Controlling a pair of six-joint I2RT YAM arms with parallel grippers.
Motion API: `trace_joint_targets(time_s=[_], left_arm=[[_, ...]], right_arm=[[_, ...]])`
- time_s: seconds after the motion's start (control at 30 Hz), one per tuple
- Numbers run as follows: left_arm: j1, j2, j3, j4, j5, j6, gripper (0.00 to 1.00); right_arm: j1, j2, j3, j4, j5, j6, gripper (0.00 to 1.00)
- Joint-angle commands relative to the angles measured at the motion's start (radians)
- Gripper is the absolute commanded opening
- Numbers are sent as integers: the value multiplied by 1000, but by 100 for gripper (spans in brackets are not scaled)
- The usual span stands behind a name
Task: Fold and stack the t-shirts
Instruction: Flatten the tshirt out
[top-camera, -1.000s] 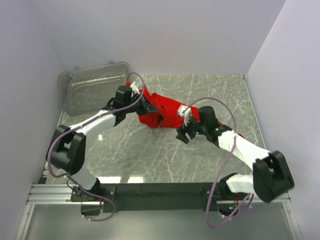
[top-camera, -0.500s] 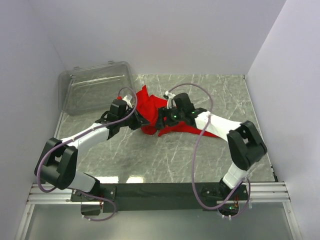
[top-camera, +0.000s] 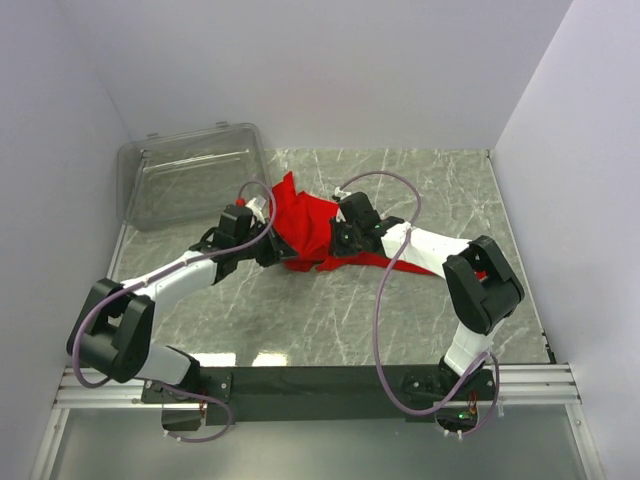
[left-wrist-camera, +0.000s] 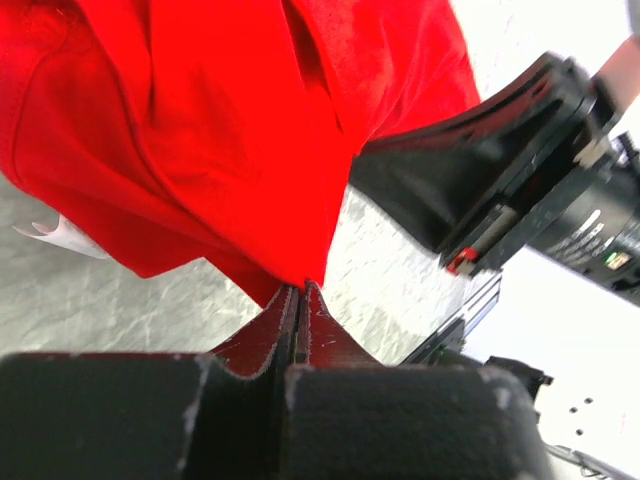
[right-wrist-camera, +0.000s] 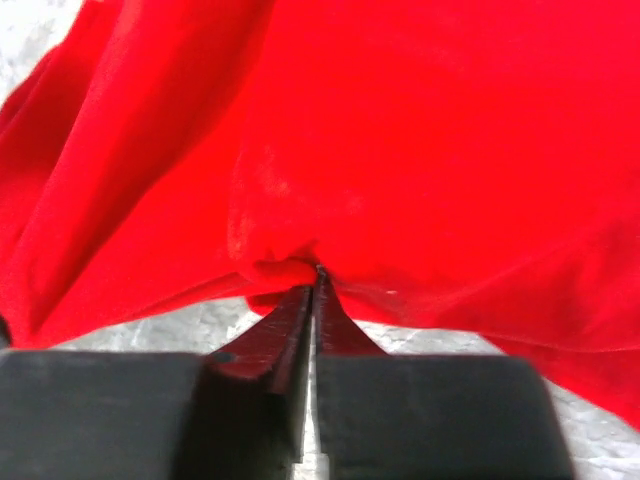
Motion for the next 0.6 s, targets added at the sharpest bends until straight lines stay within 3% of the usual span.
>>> trace_joint_targets(time_s=[0.0,0.17,0.3,0.43,0.57], left_arm=[[1,-62,-24,-13,33,64,1],[6,-99,-95,-81,-3,130,1],[6,-165,-153,-168,-36,190,1],[6,-226,-213,-249,-57,193,1],[6,-262,-227,-283,-71,181,1]], right_arm=[[-11,-37,40,4,67,-54,0],[-74,-152,61,-31,75,-172,0],[-214,-246,112,-52,127,-279,0],[-359,-318,167,-22,286,-309,0],[-417,-336,144,16,373,-284,0]])
